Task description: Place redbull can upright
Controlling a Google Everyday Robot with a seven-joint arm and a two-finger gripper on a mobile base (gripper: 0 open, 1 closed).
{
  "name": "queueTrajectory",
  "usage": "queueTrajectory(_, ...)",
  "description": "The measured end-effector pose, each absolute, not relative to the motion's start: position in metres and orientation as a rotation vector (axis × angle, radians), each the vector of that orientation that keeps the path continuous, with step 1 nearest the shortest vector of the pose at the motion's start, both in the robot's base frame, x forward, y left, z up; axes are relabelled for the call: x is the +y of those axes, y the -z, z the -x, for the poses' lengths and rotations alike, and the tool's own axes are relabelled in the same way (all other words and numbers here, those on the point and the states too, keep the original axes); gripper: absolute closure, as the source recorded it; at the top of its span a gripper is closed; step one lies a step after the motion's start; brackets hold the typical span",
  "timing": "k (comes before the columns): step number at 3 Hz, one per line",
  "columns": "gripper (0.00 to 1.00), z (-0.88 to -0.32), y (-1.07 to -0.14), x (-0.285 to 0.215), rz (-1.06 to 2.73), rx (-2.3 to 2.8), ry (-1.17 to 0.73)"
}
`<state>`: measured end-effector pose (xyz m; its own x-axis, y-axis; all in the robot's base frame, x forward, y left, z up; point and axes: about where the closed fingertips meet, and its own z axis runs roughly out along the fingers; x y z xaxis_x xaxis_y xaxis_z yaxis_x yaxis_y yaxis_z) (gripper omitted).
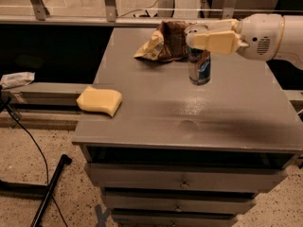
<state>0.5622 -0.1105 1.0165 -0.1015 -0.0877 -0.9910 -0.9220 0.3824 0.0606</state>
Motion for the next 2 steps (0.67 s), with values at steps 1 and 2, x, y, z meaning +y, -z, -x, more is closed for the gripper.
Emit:
queueTrajectory(1, 1.00, -0.563, -1.006, -0.114, 0.935, 1.464, -0.977)
queueTrajectory(2, 1.00, -0.566, -0.989, -0.122, 0.876, 1.387, -1.062)
